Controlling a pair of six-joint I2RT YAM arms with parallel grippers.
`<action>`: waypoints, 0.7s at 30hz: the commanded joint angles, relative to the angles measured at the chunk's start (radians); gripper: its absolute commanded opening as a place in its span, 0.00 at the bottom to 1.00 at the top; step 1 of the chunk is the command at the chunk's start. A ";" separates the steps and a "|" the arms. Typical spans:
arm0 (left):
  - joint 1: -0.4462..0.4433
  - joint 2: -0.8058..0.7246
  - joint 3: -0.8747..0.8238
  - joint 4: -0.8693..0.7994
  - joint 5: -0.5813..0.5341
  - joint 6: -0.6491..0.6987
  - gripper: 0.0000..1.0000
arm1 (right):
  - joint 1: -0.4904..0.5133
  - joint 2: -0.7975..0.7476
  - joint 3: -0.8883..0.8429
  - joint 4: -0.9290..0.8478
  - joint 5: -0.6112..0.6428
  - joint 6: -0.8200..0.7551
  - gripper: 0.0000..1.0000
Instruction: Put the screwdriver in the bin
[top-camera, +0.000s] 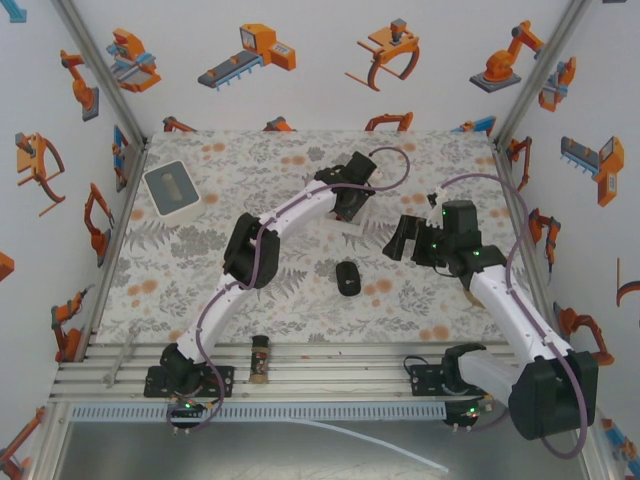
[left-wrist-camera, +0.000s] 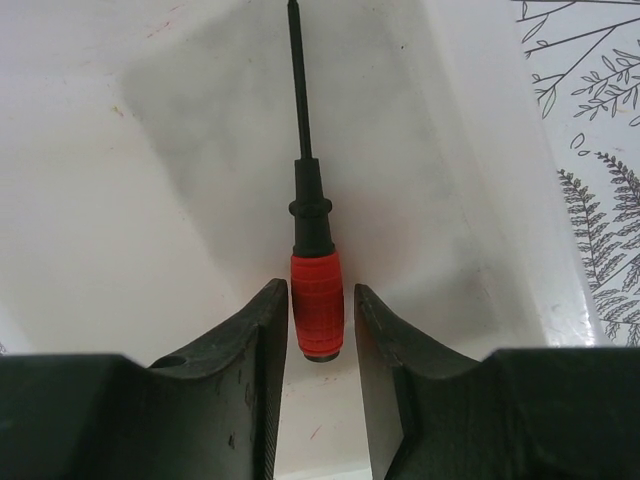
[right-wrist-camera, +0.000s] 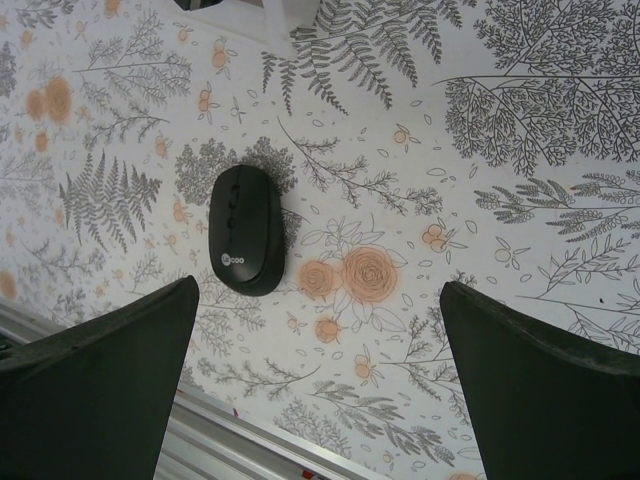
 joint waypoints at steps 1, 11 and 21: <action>0.003 0.014 0.039 -0.027 0.011 -0.022 0.38 | 0.006 -0.010 -0.012 -0.014 0.010 -0.015 0.99; 0.001 -0.033 0.080 -0.047 0.032 -0.047 0.42 | 0.006 -0.013 -0.023 0.002 0.021 -0.007 0.99; -0.001 -0.143 0.113 -0.087 0.099 -0.055 0.45 | 0.005 -0.010 -0.012 0.027 0.047 -0.006 0.99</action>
